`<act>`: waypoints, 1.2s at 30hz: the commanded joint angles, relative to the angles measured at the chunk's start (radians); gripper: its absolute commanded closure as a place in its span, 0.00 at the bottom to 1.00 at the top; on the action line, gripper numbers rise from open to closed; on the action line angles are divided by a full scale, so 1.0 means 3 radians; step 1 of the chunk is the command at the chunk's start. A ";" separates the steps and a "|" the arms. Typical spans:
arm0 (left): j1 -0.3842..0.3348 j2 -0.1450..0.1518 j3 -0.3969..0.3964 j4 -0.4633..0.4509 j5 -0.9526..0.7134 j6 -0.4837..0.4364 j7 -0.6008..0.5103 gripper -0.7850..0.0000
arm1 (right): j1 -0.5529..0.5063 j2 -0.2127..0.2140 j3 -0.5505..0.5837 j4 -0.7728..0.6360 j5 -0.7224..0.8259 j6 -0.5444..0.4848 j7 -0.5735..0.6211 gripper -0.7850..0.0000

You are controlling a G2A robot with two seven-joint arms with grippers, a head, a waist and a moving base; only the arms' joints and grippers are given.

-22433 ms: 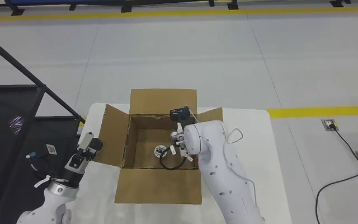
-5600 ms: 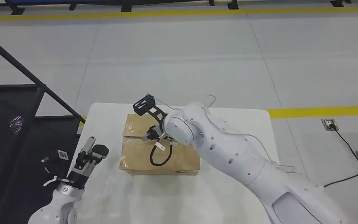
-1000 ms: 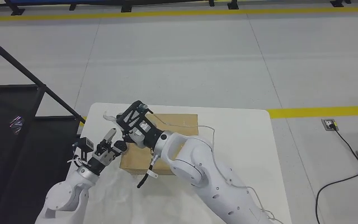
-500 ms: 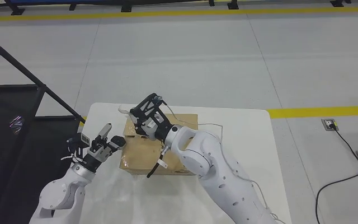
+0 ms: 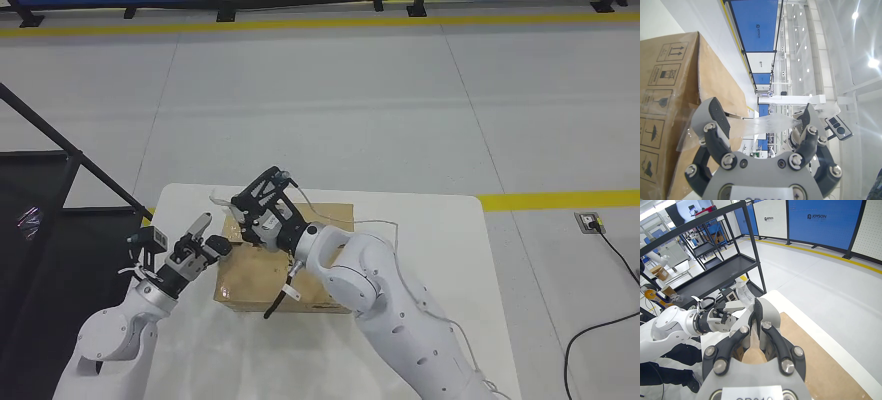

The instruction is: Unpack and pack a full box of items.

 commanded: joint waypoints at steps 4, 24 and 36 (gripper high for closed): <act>-0.0078 0.0003 0.0052 0.0051 0.0026 0.0026 -0.0013 0.00 | -0.0069 0.0019 0.0066 0.0040 0.0033 -0.0144 -0.0126 1.00; -0.0287 0.0043 0.0006 0.0322 -0.0037 0.0145 -0.0194 0.00 | 0.0098 0.0032 -0.0137 0.0427 -0.1050 -0.0654 -0.1507 1.00; -0.0300 0.0064 0.0007 0.0465 -0.0010 0.0082 -0.0231 0.00 | 0.0160 -0.0001 -0.0231 0.0328 -0.1185 -0.0638 -0.1604 1.00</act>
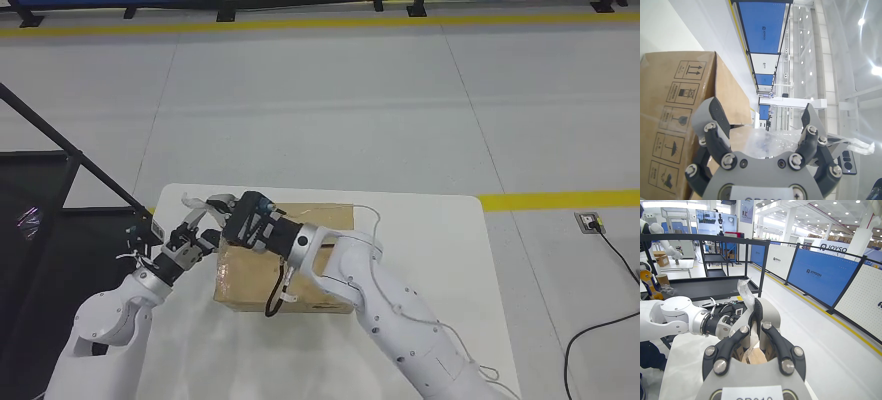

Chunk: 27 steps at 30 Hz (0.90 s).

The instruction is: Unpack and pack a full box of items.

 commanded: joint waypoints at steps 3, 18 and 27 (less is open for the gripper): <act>0.0037 0.0012 -0.0015 0.0044 0.0014 -0.0033 -0.0048 0.00 | 0.0011 -0.0012 -0.0039 -0.0062 -0.0038 0.0005 0.0029 1.00; 0.0107 0.0041 -0.0079 0.0018 -0.0111 -0.0090 -0.0156 0.00 | 0.0105 -0.0050 -0.0025 0.0059 -0.0002 0.0026 0.0212 1.00; 0.0142 0.0058 -0.0091 -0.0094 -0.0193 -0.0089 -0.0263 0.00 | -0.0013 -0.0006 0.0137 0.0001 -0.0019 -0.0035 0.0219 1.00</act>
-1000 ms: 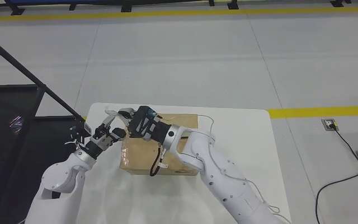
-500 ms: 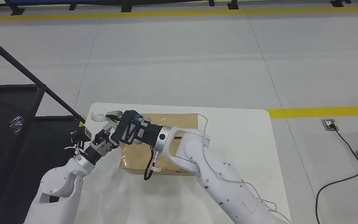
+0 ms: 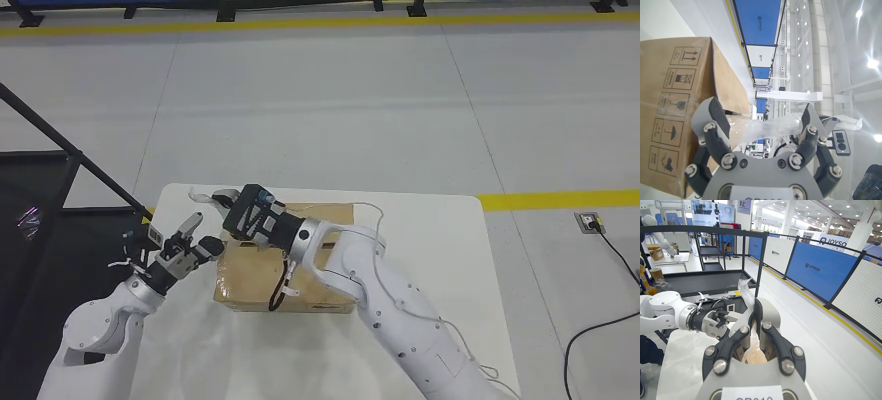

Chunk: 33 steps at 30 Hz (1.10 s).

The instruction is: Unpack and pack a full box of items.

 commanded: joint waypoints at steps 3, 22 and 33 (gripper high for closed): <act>-0.0003 0.0001 0.0006 -0.0036 -0.0001 0.0001 0.0102 0.00 | -0.0056 0.0016 0.0038 -0.0080 -0.0022 -0.0033 0.0001 1.00; -0.0190 0.0018 0.0070 0.0031 0.0039 0.0018 0.0225 0.00 | -0.0091 0.0003 0.0014 -0.0202 -0.0071 0.0070 0.0086 1.00; -0.0420 0.0014 0.0268 0.0478 0.0098 0.0006 0.0087 0.00 | 0.0000 -0.0021 0.0011 -0.0073 -0.0046 0.0118 0.0181 1.00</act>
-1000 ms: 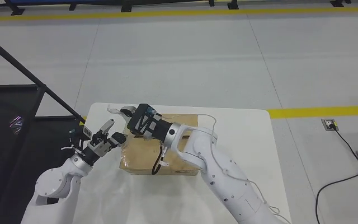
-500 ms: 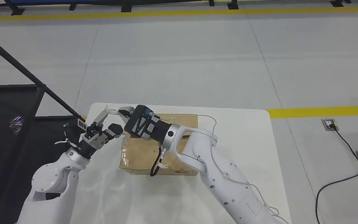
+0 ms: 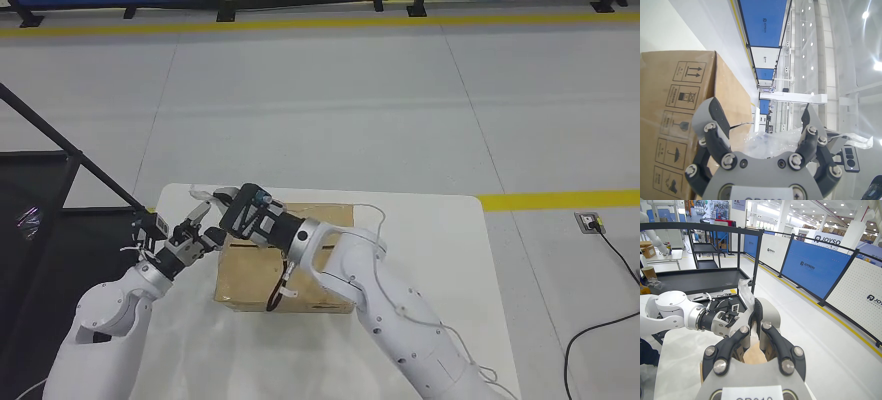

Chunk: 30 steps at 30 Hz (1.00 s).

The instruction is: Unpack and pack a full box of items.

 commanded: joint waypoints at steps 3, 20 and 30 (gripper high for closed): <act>-0.0002 0.0004 0.0016 0.0052 0.0003 -0.0026 -0.0032 0.00 | 0.0042 0.0001 0.0045 0.0089 0.0056 -0.0060 0.0049 1.00; 0.0064 0.0025 -0.0011 0.0025 -0.0089 -0.0006 -0.0035 0.00 | -0.0267 0.0120 0.0410 0.0219 0.0105 -0.0264 -0.0061 1.00; 0.0119 0.0033 -0.0005 -0.0054 -0.0102 0.0009 -0.0007 0.00 | -0.0444 0.0174 0.0539 0.0223 0.0045 -0.0160 -0.0198 1.00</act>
